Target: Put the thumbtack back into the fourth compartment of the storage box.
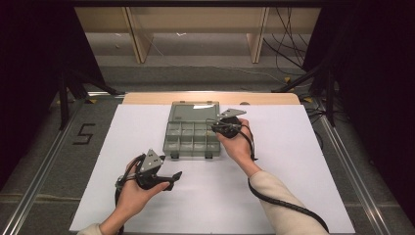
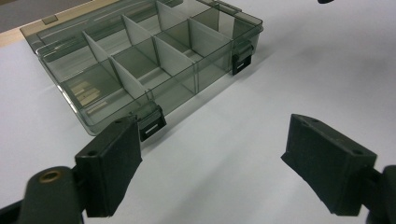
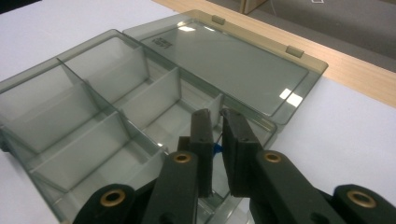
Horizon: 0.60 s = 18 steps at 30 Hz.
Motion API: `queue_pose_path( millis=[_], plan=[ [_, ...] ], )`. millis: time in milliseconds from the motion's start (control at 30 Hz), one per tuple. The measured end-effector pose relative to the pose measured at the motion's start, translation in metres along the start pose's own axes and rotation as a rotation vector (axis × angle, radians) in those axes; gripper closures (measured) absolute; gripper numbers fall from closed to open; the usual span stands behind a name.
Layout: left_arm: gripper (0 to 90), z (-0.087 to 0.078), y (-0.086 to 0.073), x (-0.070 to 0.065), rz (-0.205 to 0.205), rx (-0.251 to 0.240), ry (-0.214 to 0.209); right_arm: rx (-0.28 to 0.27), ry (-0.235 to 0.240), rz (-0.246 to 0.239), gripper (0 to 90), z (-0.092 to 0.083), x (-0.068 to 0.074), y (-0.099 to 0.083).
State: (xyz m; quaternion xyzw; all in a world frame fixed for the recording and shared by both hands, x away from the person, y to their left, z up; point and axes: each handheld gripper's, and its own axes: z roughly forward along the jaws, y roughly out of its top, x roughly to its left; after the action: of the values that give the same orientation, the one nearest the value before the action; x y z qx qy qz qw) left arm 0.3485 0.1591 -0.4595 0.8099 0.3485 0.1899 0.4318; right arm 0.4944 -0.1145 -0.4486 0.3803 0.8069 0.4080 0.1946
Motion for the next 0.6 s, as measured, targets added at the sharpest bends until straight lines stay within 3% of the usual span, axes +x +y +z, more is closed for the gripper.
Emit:
queue_pose_path(
  millis=[67, 200, 267, 367, 600],
  plan=[
    [17.8, 0.000, 0.000, 0.000, 0.000, -0.001, 0.000, -0.013, -0.011, -0.024, 83.3, 0.002, -0.003, -0.001],
    [17.8, 0.000, 0.000, 0.000, -0.003, -0.001, 0.006, 0.005, -0.013, 0.017, 80.8, 0.001, -0.002, -0.002],
    [17.8, 0.000, -0.001, -0.001, -0.019, -0.003, 0.001, 0.003, -0.023, -0.009, 79.1, 0.001, -0.003, -0.003],
    [17.8, -0.001, 0.000, -0.001, -0.021, -0.001, 0.007, 0.000, -0.021, -0.005, 76.4, 0.000, -0.002, -0.002],
    [17.8, -0.003, 0.000, 0.001, -0.027, -0.022, 0.008, -0.047, 0.007, 0.010, 56.9, -0.018, -0.001, -0.003]
  ],
)
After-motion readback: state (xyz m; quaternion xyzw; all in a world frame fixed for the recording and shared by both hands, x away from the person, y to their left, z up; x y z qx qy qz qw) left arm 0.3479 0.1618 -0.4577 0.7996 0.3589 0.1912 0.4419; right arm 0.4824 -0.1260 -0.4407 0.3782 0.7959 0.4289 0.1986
